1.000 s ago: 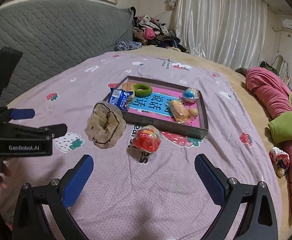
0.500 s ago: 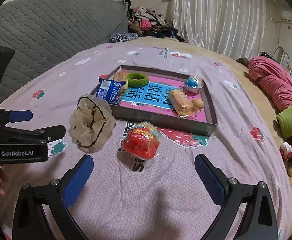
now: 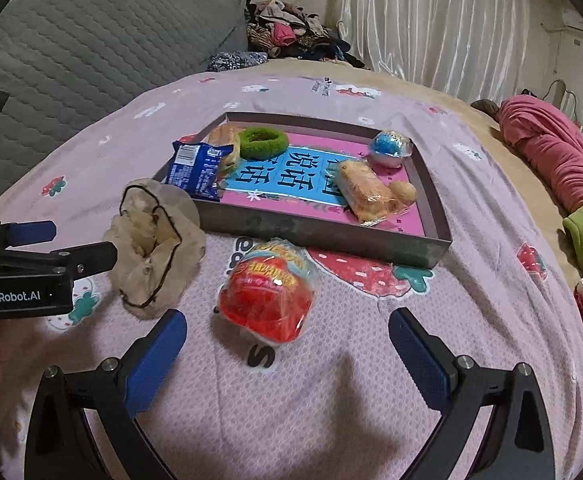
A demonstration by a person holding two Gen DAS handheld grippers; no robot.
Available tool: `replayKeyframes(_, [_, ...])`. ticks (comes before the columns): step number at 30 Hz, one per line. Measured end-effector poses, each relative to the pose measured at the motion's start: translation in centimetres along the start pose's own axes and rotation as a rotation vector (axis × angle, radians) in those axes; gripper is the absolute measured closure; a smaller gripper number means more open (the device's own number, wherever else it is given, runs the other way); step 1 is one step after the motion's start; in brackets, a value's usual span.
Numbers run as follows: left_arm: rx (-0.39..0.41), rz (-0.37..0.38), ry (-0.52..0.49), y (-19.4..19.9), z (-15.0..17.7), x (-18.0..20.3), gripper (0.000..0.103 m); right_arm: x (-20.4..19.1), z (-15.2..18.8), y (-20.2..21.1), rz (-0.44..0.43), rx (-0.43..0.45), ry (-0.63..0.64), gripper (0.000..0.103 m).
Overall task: Organize objects
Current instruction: 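Close left gripper on the beige scrunchie while right gripper closes on the red egg toy, then lift and carry the scrunchie with left gripper while right gripper carries the red egg to the tray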
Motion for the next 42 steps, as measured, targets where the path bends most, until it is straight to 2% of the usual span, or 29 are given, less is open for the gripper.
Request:
replayKeyframes(10, [-0.011, 0.021, 0.006, -2.5, -1.5, 0.9, 0.004, 0.5, -1.0, -2.6, -0.008, -0.018, -0.026, 0.001])
replayKeyframes(17, [-0.024, 0.037, 0.023, -4.2, -1.5, 0.8, 0.004, 0.7, -1.2, -4.3, -0.016, -0.05, -0.033, 0.001])
replayKeyframes(19, [-0.019, 0.047, 0.032, -4.4, -1.5, 0.7, 0.004, 0.6, -1.3, -4.6, -0.027, -0.049, -0.026, 0.007])
replayKeyframes(21, [-0.015, 0.057, 0.037, -4.5, -1.6, 0.7, 0.005, 0.6, -1.5, -4.7, -0.041, -0.04, -0.022, 0.021])
replayKeyframes(22, [-0.014, 0.068, 0.039, -4.6, -1.6, 0.8, 0.008, 0.5, -1.6, -4.8, -0.049, -0.043, -0.021, 0.023])
replayKeyframes(24, [-0.02, 0.091, 0.044, -4.7, -1.7, 1.0, 0.02, 0.3, -1.7, -5.3, -0.058, -0.054, -0.01, 0.032])
replayKeyframes(25, [-0.024, 0.109, 0.046, -4.7, -1.6, 1.2, 0.04, 0.1, -1.7, -5.5, -0.06, -0.058, -0.004, 0.035])
replayKeyframes(26, [-0.028, 0.114, 0.043, -4.8, -1.6, 1.3, 0.054, 0.0, -1.7, -5.6, -0.067, -0.062, 0.0, 0.04])
replayKeyframes(28, [-0.039, 0.126, 0.034, -5.1, -1.5, 1.6, 0.059, -0.1, -1.6, -5.7, -0.081, -0.063, 0.003, 0.04])
replayKeyframes(33, [-0.044, 0.168, 0.047, -5.2, -1.1, 1.5, 0.083, 0.3, -1.5, -5.0, -0.104, -0.028, -0.031, 0.041])
replayKeyframes(34, [-0.041, 0.173, 0.049, -5.2, -1.1, 1.4, 0.087, 0.4, -1.4, -4.8, -0.11, -0.022, -0.038, 0.042])
replayKeyframes(42, [-0.038, 0.171, 0.045, -4.8, -0.8, 1.3, 0.089, 0.4, -0.8, -3.8, -0.122, -0.017, -0.039, 0.042])
Point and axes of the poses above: each gripper's, at about its wrist camera, not at the fingertips, and y roughly against the way its jaws point, x to its right, z to its underside, the point moved 2 cm from there along -y, roughly the way its jaws point, and after that the axes turned 4 degrees about -z, right-handed, at the moved point
